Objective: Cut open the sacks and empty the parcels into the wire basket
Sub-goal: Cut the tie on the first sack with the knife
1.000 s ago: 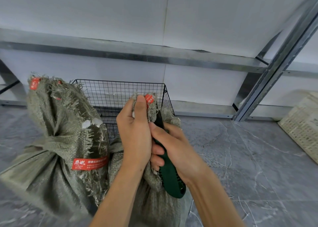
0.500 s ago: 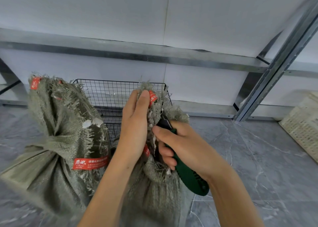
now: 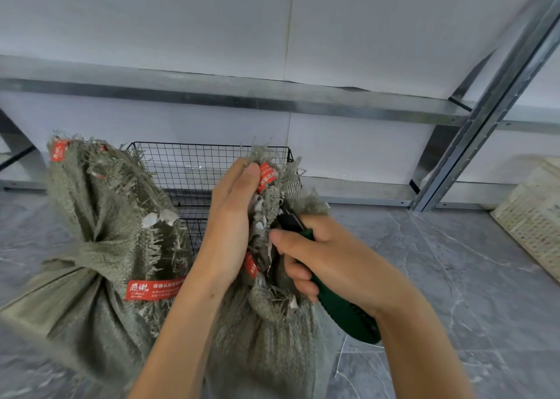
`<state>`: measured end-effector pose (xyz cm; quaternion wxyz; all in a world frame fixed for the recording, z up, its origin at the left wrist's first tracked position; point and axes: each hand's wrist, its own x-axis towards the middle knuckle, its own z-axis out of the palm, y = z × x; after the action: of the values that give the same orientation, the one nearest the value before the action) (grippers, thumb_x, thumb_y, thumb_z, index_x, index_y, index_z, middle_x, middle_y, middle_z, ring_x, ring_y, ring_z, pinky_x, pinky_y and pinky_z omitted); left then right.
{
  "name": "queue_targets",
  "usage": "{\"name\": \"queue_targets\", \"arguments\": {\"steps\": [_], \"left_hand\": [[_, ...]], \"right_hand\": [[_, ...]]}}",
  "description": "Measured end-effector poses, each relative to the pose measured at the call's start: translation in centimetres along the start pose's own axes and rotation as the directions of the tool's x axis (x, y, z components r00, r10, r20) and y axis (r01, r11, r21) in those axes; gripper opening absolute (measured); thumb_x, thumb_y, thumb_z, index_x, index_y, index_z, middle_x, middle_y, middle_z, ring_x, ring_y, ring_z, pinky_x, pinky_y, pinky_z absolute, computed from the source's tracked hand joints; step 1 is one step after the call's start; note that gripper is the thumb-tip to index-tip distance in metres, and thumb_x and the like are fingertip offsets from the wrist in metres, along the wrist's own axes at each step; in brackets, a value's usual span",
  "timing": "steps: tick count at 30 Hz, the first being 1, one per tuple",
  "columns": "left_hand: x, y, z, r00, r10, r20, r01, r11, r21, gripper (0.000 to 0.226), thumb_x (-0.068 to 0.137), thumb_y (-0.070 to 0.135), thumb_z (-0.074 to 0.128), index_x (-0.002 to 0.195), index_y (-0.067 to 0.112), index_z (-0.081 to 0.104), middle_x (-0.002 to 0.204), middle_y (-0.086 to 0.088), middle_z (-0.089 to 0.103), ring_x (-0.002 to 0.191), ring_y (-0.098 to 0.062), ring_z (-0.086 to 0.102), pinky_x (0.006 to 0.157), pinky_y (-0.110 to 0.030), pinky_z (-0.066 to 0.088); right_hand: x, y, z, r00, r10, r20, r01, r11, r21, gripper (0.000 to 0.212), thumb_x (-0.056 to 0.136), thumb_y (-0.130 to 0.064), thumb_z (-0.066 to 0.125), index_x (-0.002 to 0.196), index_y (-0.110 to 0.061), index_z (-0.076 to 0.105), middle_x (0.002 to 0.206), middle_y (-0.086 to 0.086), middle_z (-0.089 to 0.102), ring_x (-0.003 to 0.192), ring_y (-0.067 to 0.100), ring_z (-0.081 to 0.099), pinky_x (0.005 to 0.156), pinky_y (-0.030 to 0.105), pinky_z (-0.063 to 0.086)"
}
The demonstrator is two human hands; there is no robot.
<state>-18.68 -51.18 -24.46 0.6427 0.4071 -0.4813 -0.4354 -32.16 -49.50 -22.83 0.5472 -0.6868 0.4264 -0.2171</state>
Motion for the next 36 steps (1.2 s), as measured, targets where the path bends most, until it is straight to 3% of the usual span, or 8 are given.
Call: {"name": "queue_targets", "arguments": {"steps": [3,7,11,16,20,25,31,36], "left_hand": [[0.0,0.0,0.0,0.998,-0.060,-0.019,0.061,0.996,0.063,0.064,0.076,0.054,0.051,0.128,0.017,0.053,0.138,-0.002,0.052,0.127,-0.015,0.048,0.112,-0.043,0.032],[0.0,-0.1,-0.3,0.995,-0.104,-0.004,0.103,0.989,0.106,0.064,0.074,0.061,0.051,0.126,0.023,0.054,0.141,0.001,0.048,0.131,-0.015,0.043,0.113,-0.045,0.028],[-0.1,0.2,-0.3,0.994,-0.038,0.102,0.023,0.989,0.147,0.038,0.089,0.042,0.043,0.097,0.009,0.061,0.100,-0.011,0.065,0.098,-0.027,0.061,0.097,-0.050,0.043],[-0.2,0.3,0.0,0.995,-0.019,0.093,0.010,0.995,0.097,0.028,0.095,0.034,0.044,0.090,0.022,0.068,0.093,0.002,0.070,0.094,-0.015,0.065,0.093,-0.038,0.046],[-0.6,0.3,1.1,0.994,0.059,-0.086,-0.053,0.996,0.074,0.027,0.099,0.021,0.043,0.083,0.024,0.064,0.074,0.011,0.067,0.076,-0.007,0.061,0.073,-0.018,0.047],[-0.7,-0.7,1.5,0.947,0.113,-0.301,-0.097,0.993,0.065,0.030,0.099,0.021,0.046,0.069,0.016,0.046,0.059,0.002,0.040,0.059,-0.020,0.038,0.058,-0.033,0.034],[-0.6,-1.3,1.4,0.917,0.173,-0.358,-0.141,0.983,0.115,0.033,0.099,0.017,0.045,0.066,0.014,0.041,0.054,0.009,0.036,0.051,-0.006,0.034,0.051,-0.021,0.032],[-0.5,-1.7,1.6,0.900,0.175,-0.400,-0.135,0.983,0.127,0.035,0.100,0.015,0.043,0.065,0.018,0.043,0.054,0.011,0.039,0.051,-0.005,0.036,0.052,-0.021,0.033]], "right_hand": [[0.2,-0.1,0.2,0.999,-0.026,-0.042,0.027,1.000,0.016,0.030,0.098,-0.028,0.048,0.073,-0.014,0.039,0.058,0.006,0.035,0.045,0.015,0.035,0.046,0.026,0.036],[-0.1,0.0,-0.1,1.000,0.002,0.003,-0.002,1.000,0.027,0.028,0.098,-0.028,0.048,0.075,-0.015,0.039,0.059,0.007,0.034,0.045,0.013,0.034,0.049,0.025,0.035],[-0.3,0.0,-0.5,1.000,-0.006,0.013,0.006,1.000,0.013,0.029,0.098,-0.029,0.048,0.074,-0.015,0.041,0.054,-0.001,0.038,0.045,0.013,0.036,0.048,0.022,0.038],[0.2,0.0,0.2,0.998,-0.058,-0.017,0.060,0.977,0.202,0.027,0.098,-0.027,0.049,0.076,-0.012,0.044,0.051,-0.002,0.039,0.044,0.015,0.037,0.045,0.025,0.039],[0.8,0.2,1.1,0.996,-0.079,-0.046,0.091,0.922,0.377,0.026,0.098,-0.024,0.048,0.074,-0.013,0.046,0.050,-0.003,0.037,0.041,0.014,0.036,0.042,0.024,0.037],[1.7,0.7,2.5,0.986,-0.140,-0.087,0.164,0.890,0.425,0.023,0.100,-0.022,0.044,0.081,-0.011,0.049,0.050,-0.001,0.035,0.040,0.014,0.035,0.042,0.025,0.035],[2.2,1.1,3.1,0.984,-0.151,-0.092,0.176,0.869,0.462,0.021,0.101,-0.021,0.043,0.086,-0.009,0.052,0.047,-0.004,0.033,0.037,0.012,0.034,0.040,0.024,0.035],[2.5,1.5,3.3,0.979,-0.145,-0.145,0.198,0.852,0.484,0.028,0.100,-0.022,0.044,0.077,-0.008,0.049,0.048,-0.001,0.032,0.036,0.012,0.033,0.040,0.022,0.035]]}}
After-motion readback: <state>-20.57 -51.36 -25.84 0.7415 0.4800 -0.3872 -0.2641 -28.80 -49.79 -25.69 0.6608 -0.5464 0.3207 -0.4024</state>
